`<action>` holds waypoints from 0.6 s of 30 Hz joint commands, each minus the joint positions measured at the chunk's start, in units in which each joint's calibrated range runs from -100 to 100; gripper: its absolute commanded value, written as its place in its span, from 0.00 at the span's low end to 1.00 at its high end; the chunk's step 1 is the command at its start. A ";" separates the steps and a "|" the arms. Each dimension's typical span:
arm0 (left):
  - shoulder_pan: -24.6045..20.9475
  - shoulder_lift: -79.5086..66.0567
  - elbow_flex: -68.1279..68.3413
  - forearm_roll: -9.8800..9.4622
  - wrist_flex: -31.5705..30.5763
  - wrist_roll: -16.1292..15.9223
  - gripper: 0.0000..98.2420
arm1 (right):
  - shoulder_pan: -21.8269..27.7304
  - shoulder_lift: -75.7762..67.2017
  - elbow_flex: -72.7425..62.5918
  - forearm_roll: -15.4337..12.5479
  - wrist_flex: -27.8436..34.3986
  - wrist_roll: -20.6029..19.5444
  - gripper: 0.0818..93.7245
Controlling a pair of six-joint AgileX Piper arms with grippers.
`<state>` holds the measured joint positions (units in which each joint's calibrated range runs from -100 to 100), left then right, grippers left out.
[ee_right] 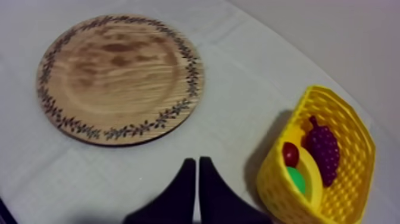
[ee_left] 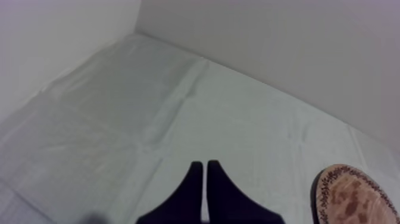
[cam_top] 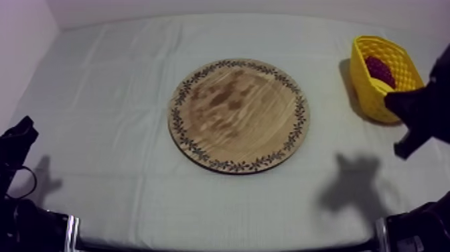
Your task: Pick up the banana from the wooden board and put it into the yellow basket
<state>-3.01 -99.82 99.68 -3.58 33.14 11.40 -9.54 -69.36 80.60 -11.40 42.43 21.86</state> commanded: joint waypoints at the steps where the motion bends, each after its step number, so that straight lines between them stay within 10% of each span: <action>1: 0.01 0.00 -0.01 -0.01 0.00 0.00 0.00 | 0.12 -9.08 5.51 -3.47 1.01 4.45 0.01; 7: 0.01 0.00 -0.01 -0.01 0.00 0.00 0.00 | 1.06 -17.67 11.90 -3.53 0.67 -3.56 0.00; 14: 0.01 0.00 -0.01 -0.01 0.00 0.00 0.00 | -0.05 -22.69 15.64 4.72 0.34 -19.05 0.00; 18: 0.01 0.00 -0.01 -0.01 0.00 -0.01 0.00 | -0.63 -24.68 17.22 8.29 -1.56 -18.45 0.00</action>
<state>-3.01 -99.82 99.68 -3.58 33.14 11.40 -10.11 -93.57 97.56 -4.68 41.51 16.66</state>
